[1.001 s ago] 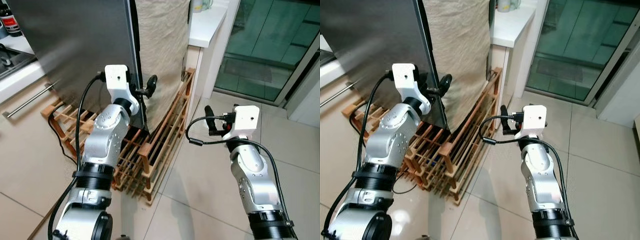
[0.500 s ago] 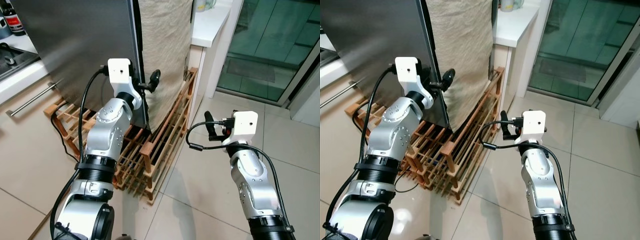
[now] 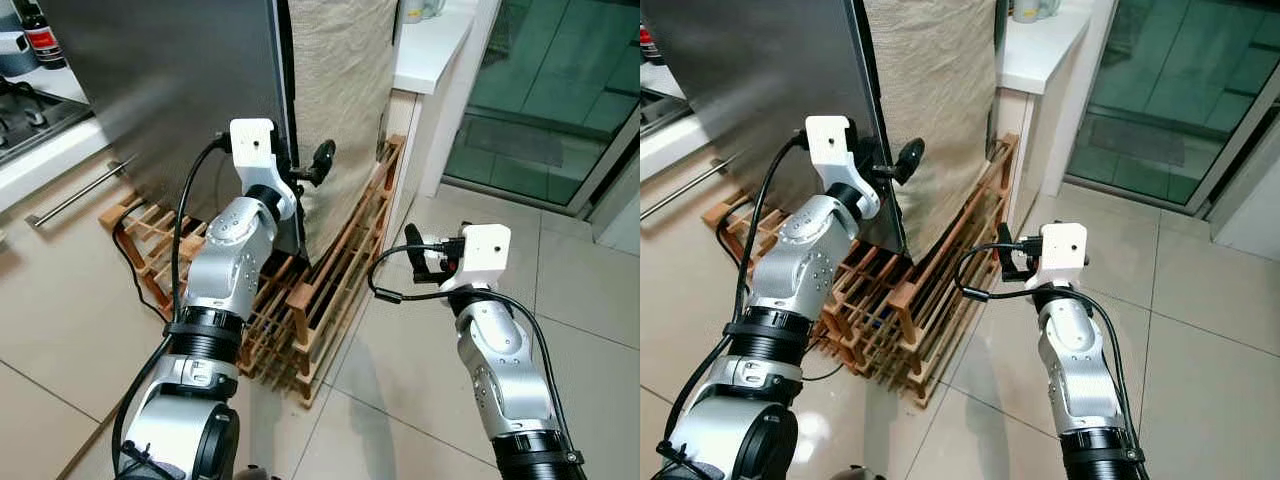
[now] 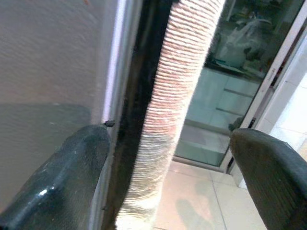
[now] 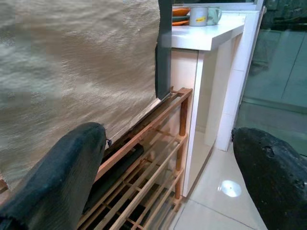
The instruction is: Restocking fridge
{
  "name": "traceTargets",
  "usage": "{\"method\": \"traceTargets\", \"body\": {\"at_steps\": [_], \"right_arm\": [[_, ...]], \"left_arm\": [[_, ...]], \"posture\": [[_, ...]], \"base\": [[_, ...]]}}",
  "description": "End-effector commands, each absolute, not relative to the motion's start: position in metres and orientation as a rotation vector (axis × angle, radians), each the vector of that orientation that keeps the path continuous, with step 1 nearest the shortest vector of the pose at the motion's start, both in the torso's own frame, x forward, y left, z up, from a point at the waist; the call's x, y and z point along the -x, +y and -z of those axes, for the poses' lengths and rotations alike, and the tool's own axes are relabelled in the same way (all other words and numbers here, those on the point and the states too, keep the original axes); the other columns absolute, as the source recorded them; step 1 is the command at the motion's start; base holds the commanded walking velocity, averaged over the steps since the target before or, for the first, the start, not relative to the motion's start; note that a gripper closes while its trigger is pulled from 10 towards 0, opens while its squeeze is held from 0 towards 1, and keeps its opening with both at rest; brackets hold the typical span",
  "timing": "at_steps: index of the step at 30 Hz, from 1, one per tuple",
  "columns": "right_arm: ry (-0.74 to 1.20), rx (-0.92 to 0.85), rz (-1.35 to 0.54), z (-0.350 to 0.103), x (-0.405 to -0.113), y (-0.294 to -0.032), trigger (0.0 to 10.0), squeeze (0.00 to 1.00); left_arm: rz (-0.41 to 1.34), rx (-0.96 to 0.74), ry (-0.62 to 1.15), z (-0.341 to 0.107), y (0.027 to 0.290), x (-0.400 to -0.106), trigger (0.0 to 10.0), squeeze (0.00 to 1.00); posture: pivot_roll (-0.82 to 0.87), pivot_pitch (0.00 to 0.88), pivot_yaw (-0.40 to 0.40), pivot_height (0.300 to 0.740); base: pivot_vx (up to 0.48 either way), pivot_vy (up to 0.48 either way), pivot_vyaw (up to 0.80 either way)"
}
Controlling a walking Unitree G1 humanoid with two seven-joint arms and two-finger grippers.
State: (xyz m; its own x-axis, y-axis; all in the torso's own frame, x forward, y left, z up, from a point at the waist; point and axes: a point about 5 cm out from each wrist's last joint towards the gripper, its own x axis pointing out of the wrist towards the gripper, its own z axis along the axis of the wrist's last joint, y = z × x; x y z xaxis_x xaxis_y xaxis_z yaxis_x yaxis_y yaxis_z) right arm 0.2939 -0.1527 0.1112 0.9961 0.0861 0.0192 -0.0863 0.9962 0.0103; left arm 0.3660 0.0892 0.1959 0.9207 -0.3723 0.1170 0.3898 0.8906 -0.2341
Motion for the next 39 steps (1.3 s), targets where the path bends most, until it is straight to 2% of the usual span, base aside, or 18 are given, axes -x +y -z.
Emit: {"method": "traceTargets", "body": {"at_steps": [1,9,14,17,21,22,23,28,29,34,39], "right_arm": [[-0.027,-0.010,-0.082,-0.112,-0.295,-0.152,10.0,0.12],[-0.032,-0.017,-0.069,-0.112,-0.294,-0.151,10.0,0.11],[-0.033,-0.009,-0.066,-0.112,-0.294,-0.153,10.0,0.11],[-0.035,0.000,-0.056,-0.113,-0.293,-0.157,10.0,0.11],[-0.039,0.003,-0.047,-0.114,-0.292,-0.159,10.0,0.11],[-0.033,0.007,-0.040,-0.113,-0.289,-0.161,10.0,0.11],[-0.033,0.007,-0.040,-0.113,-0.289,-0.161,10.0,0.11],[0.004,0.022,-0.032,-0.103,-0.281,-0.166,10.0,0.11],[0.004,0.022,-0.032,-0.103,-0.281,-0.166,10.0,0.11],[0.047,0.037,-0.037,-0.093,-0.272,-0.168,10.0,0.11],[0.061,0.040,-0.039,-0.090,-0.270,-0.168,10.0,0.11]], "left_arm": [[0.441,0.272,-0.085,-0.208,0.080,-0.367,10.0,0.00],[0.469,0.274,-0.081,-0.209,0.068,-0.372,10.0,0.00],[0.406,0.241,-0.078,-0.209,0.067,-0.389,10.0,0.00],[0.395,0.251,-0.049,-0.205,0.057,-0.392,10.0,0.00],[0.473,0.293,-0.035,-0.205,0.040,-0.388,10.0,0.00],[0.630,0.334,-0.059,-0.211,0.017,-0.380,10.0,0.00],[0.630,0.334,-0.059,-0.211,0.017,-0.380,10.0,0.00],[1.035,0.446,-0.155,-0.237,-0.033,-0.351,10.0,0.00],[1.035,0.446,-0.155,-0.237,-0.033,-0.351,10.0,0.00],[1.375,0.574,-0.146,-0.254,-0.083,-0.307,10.0,0.00],[1.550,0.562,-0.162,-0.258,-0.091,-0.285,10.0,0.00]], "posture": [[-0.04,0.000,0.078,0.740],[-0.06,0.000,0.092,0.740],[-0.08,0.000,0.092,0.740],[-0.11,0.000,0.102,0.740],[-0.12,0.000,0.108,0.740],[-0.13,0.000,0.114,0.740],[-0.13,0.000,0.114,0.740],[-0.16,0.000,0.131,0.740],[-0.16,0.000,0.131,0.740],[-0.18,0.000,0.138,0.740],[-0.19,0.000,0.140,0.740]], "base": [[0.000,0.000,0.00],[0.000,0.000,0.00],[0.000,0.000,0.00],[0.000,0.000,0.00],[0.000,0.000,0.00],[0.000,0.000,0.00],[0.000,0.000,0.00],[0.000,0.000,0.00],[0.000,0.000,0.00],[0.000,0.000,0.00],[0.000,0.000,0.00]]}}
